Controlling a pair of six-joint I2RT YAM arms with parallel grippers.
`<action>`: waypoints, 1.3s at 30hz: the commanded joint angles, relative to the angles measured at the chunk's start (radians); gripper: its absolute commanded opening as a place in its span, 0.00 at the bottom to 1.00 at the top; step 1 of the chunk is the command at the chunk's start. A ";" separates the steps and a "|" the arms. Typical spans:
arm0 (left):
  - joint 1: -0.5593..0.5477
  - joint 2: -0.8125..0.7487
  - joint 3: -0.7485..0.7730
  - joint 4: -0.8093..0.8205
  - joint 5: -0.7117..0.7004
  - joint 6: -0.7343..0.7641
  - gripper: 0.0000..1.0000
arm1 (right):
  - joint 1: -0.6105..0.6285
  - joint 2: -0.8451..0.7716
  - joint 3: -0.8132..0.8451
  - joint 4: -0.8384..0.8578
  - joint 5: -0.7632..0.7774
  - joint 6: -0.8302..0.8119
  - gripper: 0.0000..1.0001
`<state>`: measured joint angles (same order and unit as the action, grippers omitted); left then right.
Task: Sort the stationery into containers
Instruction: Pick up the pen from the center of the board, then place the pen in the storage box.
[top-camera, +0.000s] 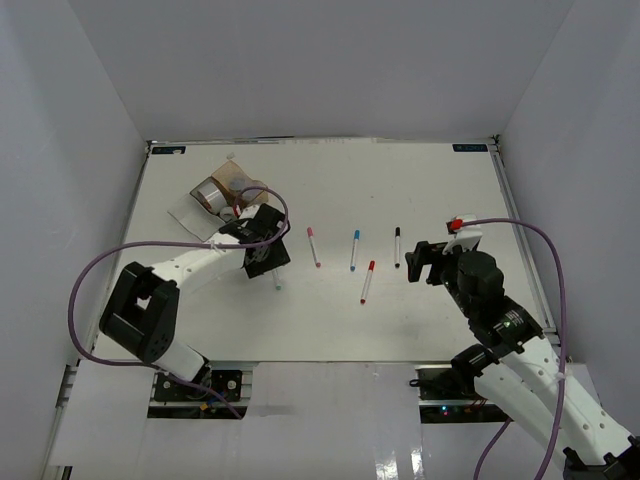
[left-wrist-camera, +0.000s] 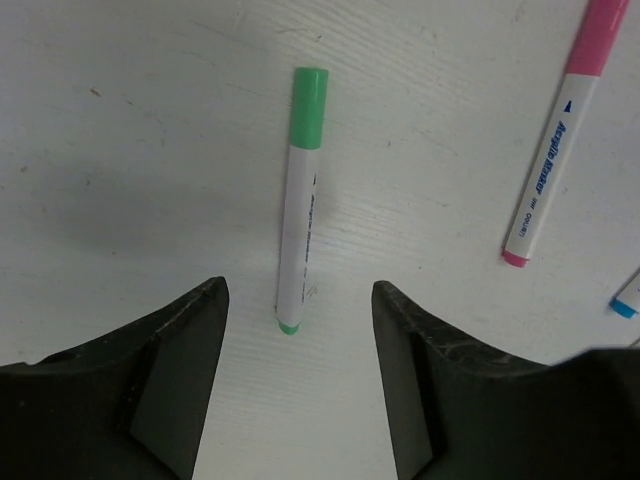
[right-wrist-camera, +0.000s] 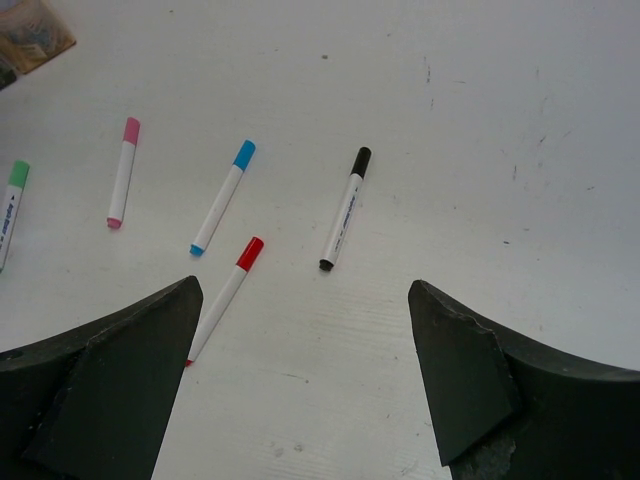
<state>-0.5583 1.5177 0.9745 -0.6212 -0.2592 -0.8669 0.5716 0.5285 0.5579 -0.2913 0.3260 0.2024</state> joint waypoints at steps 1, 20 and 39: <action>-0.008 0.010 -0.014 0.037 -0.054 -0.076 0.68 | -0.003 -0.021 -0.012 0.009 -0.007 0.006 0.90; -0.020 0.148 -0.025 0.080 -0.051 -0.066 0.04 | -0.001 -0.025 -0.013 0.007 -0.013 0.002 0.90; 0.489 -0.032 0.280 -0.075 0.009 0.186 0.05 | -0.003 -0.030 -0.013 0.007 -0.024 0.002 0.90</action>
<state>-0.1280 1.4738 1.2087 -0.6666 -0.3069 -0.7387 0.5716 0.5095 0.5438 -0.2981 0.3103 0.2020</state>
